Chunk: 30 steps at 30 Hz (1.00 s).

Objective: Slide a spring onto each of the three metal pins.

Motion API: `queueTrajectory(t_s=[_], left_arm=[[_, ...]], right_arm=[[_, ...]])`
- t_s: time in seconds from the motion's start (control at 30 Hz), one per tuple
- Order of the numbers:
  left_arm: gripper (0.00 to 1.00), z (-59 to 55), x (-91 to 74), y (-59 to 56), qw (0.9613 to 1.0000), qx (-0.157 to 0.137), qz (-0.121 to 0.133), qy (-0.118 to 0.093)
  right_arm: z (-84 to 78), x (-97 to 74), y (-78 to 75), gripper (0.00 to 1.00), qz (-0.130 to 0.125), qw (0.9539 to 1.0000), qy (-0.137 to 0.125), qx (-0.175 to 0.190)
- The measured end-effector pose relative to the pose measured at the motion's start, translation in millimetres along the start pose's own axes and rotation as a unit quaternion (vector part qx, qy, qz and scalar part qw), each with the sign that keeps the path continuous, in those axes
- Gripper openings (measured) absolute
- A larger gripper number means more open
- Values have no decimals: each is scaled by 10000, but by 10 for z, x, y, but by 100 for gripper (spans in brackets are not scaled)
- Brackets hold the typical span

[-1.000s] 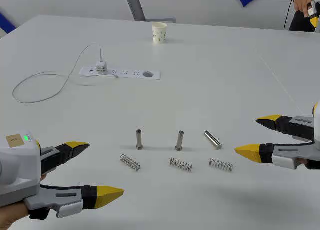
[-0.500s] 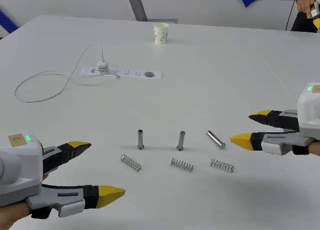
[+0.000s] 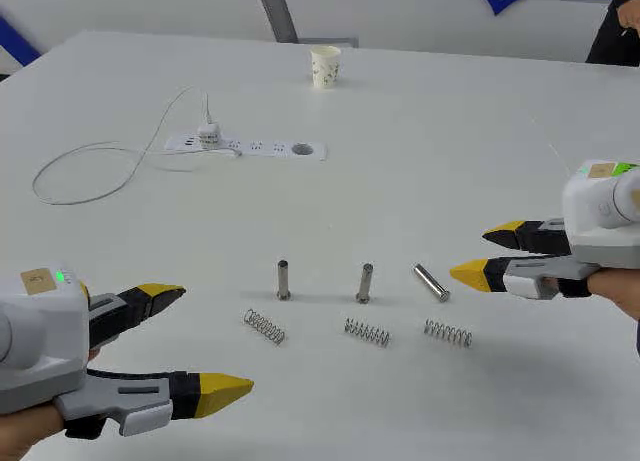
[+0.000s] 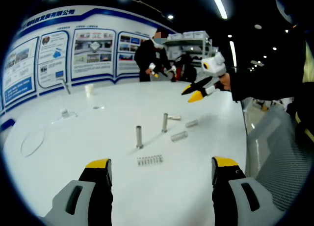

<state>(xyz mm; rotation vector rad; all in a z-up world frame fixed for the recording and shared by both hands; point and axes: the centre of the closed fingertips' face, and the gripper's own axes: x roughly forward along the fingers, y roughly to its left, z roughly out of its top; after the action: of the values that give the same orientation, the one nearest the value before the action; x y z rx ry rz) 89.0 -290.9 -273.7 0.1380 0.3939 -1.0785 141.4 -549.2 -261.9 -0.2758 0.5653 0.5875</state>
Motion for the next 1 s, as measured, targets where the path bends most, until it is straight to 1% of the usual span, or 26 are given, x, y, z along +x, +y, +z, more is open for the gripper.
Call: queueTrajectory(t_s=[0.17,0.6,1.0], left_arm=[[85,2,1,-6,10000,2,-5,-1],[85,4,-4,3,10000,-5,9,-5],[85,14,1,9,10000,-2,14,-8]], right_arm=[[-26,59,-3,42,4,9999,128,-8],[-20,100,-10,40,12,9998,196,-23],[-14,111,-8,40,20,9998,206,-43]])
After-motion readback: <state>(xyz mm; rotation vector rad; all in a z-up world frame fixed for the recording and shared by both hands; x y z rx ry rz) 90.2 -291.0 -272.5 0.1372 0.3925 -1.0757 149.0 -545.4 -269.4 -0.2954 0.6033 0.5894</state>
